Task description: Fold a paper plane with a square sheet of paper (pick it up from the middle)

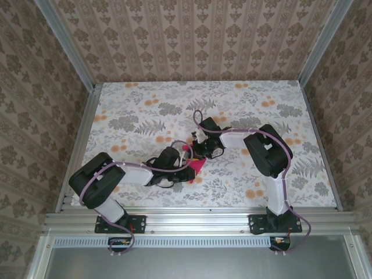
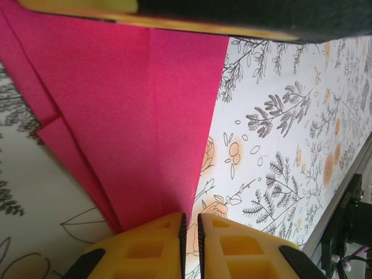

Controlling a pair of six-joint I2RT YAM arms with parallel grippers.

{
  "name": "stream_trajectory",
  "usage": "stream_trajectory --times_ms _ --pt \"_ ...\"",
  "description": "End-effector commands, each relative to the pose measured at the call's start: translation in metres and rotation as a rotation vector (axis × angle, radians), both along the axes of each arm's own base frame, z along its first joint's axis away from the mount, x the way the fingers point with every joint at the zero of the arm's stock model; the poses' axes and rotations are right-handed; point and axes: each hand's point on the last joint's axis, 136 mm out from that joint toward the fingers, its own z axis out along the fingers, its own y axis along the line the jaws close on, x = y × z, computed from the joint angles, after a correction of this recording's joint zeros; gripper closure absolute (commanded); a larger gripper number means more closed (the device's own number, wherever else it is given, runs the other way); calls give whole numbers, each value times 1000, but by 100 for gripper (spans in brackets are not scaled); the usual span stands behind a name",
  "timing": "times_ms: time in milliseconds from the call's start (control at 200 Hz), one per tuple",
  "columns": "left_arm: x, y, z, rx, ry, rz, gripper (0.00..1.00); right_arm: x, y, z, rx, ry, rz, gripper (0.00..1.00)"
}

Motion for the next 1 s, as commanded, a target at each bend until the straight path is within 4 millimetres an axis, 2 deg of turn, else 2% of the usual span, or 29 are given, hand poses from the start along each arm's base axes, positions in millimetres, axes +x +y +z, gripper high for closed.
stream_trajectory --times_ms 0,190,270,345,405,535,605,660,755,840,995 --pt "-23 5 -9 28 64 -34 82 -14 -23 -43 -150 78 -27 91" --pt "-43 -4 -7 0 95 -124 81 -15 -24 -44 -152 78 -30 91" --pt "-50 -9 2 -25 89 -162 81 -14 -24 -43 -150 75 -31 91" --pt "-49 -9 14 -44 71 -165 82 -14 -23 -42 -146 74 -31 91" --pt "-40 -5 28 -46 25 -135 82 -14 -23 -41 -145 73 -30 91" --pt "-10 25 52 -16 -56 9 83 -13 -22 -36 -137 63 -31 91" --pt "9 43 59 2 -73 100 81 -12 -22 -34 -136 59 -34 91" --pt "19 50 64 12 -77 131 81 -12 -22 -33 -134 57 -35 91" --pt "28 41 69 -2 -77 110 82 -12 -22 -33 -132 59 -38 91" --pt "34 31 64 -11 -61 90 85 -12 -22 -33 -132 58 -38 91" --pt "44 15 55 -63 -53 85 84 -13 -22 -33 -130 61 -37 91"
